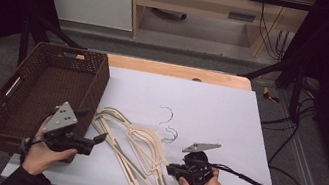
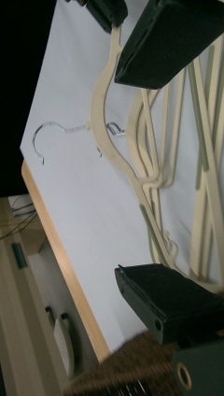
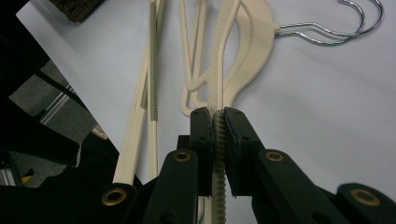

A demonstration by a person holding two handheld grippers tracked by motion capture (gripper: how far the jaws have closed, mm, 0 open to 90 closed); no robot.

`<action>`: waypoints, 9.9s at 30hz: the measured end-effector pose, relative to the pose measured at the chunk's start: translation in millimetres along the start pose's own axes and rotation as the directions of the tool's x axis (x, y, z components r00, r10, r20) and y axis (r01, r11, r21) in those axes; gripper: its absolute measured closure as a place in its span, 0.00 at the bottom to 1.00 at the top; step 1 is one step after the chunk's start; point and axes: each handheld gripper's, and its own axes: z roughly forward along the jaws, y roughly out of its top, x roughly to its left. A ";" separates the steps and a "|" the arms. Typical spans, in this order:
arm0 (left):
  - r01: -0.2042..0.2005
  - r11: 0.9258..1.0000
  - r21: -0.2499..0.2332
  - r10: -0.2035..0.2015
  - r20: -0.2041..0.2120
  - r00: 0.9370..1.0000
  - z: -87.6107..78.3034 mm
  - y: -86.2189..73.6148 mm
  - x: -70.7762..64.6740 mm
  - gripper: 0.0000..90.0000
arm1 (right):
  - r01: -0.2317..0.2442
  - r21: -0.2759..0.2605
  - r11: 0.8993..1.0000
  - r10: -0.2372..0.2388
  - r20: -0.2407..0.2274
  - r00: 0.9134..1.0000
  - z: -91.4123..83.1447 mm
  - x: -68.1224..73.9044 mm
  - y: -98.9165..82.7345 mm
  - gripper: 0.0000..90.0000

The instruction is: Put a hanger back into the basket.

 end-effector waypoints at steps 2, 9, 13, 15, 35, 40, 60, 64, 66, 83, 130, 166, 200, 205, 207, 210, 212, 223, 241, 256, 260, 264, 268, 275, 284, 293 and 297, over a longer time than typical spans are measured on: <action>-0.013 1.000 0.008 0.013 0.010 1.000 5.7 2.8 -4.1 0.07 | 0.001 0.000 1.000 -0.001 0.001 1.000 0.0 -0.1 0.0 0.92; -0.079 0.993 0.089 0.071 0.086 0.994 58.5 16.1 -25.5 0.12 | 0.023 -0.008 1.000 -0.023 -0.008 1.000 -0.5 -1.1 -0.5 0.92; -0.093 0.986 0.141 0.079 0.098 0.992 82.7 13.7 -26.9 0.15 | 0.029 -0.007 1.000 -0.029 -0.008 1.000 -0.7 -1.2 -0.4 0.92; -0.095 0.982 0.161 0.078 0.107 0.991 91.8 12.2 -26.2 0.17 | 0.033 -0.004 0.999 -0.033 -0.005 0.999 -0.9 -1.3 -0.5 0.92; -0.226 0.923 0.312 0.190 0.141 0.972 139.5 -6.3 -11.4 0.54 | 0.032 0.006 0.999 -0.032 -0.006 0.999 -0.7 -0.8 -0.5 0.92; -0.229 0.925 0.304 0.199 0.126 0.972 139.2 -5.9 -10.7 0.65 | 0.024 0.011 1.000 -0.024 -0.012 1.000 -0.2 -0.2 -0.4 0.92; -0.434 0.876 0.212 0.420 0.109 0.901 108.7 13.2 -26.2 0.82 | 0.092 -0.121 0.988 -0.085 0.061 0.995 -28.4 -6.0 3.4 0.78; -0.471 0.859 0.201 0.462 0.090 0.882 102.9 19.4 -34.1 0.84 | 0.106 -0.168 0.980 -0.091 0.093 0.991 -37.6 -7.5 4.5 0.72; -0.479 0.858 0.186 0.473 0.078 0.878 100.0 23.3 -38.3 0.85 | 0.120 -0.192 0.974 -0.101 0.108 0.989 -42.2 -8.4 4.8 0.67; -0.434 0.878 0.202 0.431 0.059 0.900 85.9 50.4 -64.8 0.96 | 0.266 -0.418 0.869 -0.179 0.237 0.955 -71.8 -14.3 4.0 0.28; -0.036 0.994 0.103 0.045 -0.092 0.995 -62.6 91.6 96.3 0.96 | 0.200 -0.409 0.890 -0.123 0.207 0.971 -68.4 -41.5 -6.8 0.13; 0.094 0.977 0.189 -0.056 -0.197 0.979 -97.5 4.9 198.2 0.96 | 0.204 -0.394 0.896 -0.126 0.215 0.969 -64.3 -41.8 -6.3 0.13; 0.229 0.932 0.280 -0.113 -0.376 0.920 -74.7 -39.8 193.2 0.61 | 0.190 -0.352 0.917 -0.136 0.171 0.976 -47.8 -36.0 -4.8 0.14; 0.219 0.952 0.213 -0.119 -0.400 0.909 -83.0 -35.5 182.2 0.45 | 0.194 -0.347 0.918 -0.143 0.166 0.976 -45.3 -31.8 -3.3 0.13; 0.219 0.960 0.176 -0.136 -0.390 0.911 -86.2 -34.5 175.9 0.43 | 0.198 -0.345 0.917 -0.149 0.166 0.975 -45.2 -30.4 -2.8 0.13; 0.203 0.965 0.163 -0.128 -0.384 0.915 -90.0 -32.9 169.1 0.37 | 0.203 -0.347 0.916 -0.154 0.165 0.974 -45.4 -29.4 -2.3 0.13; 0.193 0.972 0.132 -0.134 -0.364 0.922 -91.6 -29.9 157.3 0.32 | 0.196 -0.353 0.915 -0.150 0.155 0.976 -45.4 -27.8 -1.4 0.13; 0.142 0.990 -0.016 -0.141 -0.258 0.956 -83.7 -15.3 106.7 0.17 | 0.203 -0.336 0.920 -0.166 0.136 0.977 -40.5 -21.4 3.4 0.13; 0.116 0.991 -0.072 -0.122 -0.087 0.989 -55.0 -26.6 35.9 0.10 | 0.201 -0.243 0.949 -0.178 0.116 0.977 -11.1 -8.2 -4.1 0.15; 0.129 0.991 -0.043 -0.133 -0.100 0.986 -53.8 -36.4 40.8 0.09 | 0.176 -0.181 0.968 -0.162 0.090 0.983 16.3 -1.9 -14.6 0.19; 0.129 0.991 -0.042 -0.133 -0.108 0.985 -54.9 -36.6 42.3 0.09 | 0.169 -0.123 0.978 -0.159 0.085 0.984 25.8 -0.7 -18.9 0.26; 0.131 0.991 -0.038 -0.135 -0.110 0.985 -54.6 -38.1 44.0 0.09 | 0.155 -0.068 0.986 -0.150 0.073 0.986 32.3 -0.1 -21.4 0.37; 0.132 0.990 -0.040 -0.136 -0.116 0.984 -56.6 -38.1 44.9 0.09 | 0.145 -0.025 0.989 -0.143 0.068 0.987 40.4 -0.4 -23.9 0.47; 0.137 0.990 -0.035 -0.141 -0.119 0.983 -55.7 -38.9 46.3 0.09 | 0.108 0.023 0.994 -0.109 0.037 0.993 47.9 0.4 -25.3 0.62; 0.134 0.990 -0.036 -0.138 -0.124 0.983 -55.8 -38.2 46.5 0.09 | 0.050 0.052 0.997 -0.050 -0.008 0.999 49.4 0.9 -23.5 0.80; 0.136 0.990 -0.038 -0.140 -0.121 0.983 -55.6 -38.2 46.4 0.09 | -0.012 0.052 0.999 0.008 0.067 0.998 44.1 -4.7 -19.0 0.86; 0.138 0.990 -0.034 -0.141 -0.119 0.983 -55.1 -38.7 46.5 0.09 | -0.003 0.059 0.998 -0.002 0.091 0.996 43.7 -6.1 -18.4 0.86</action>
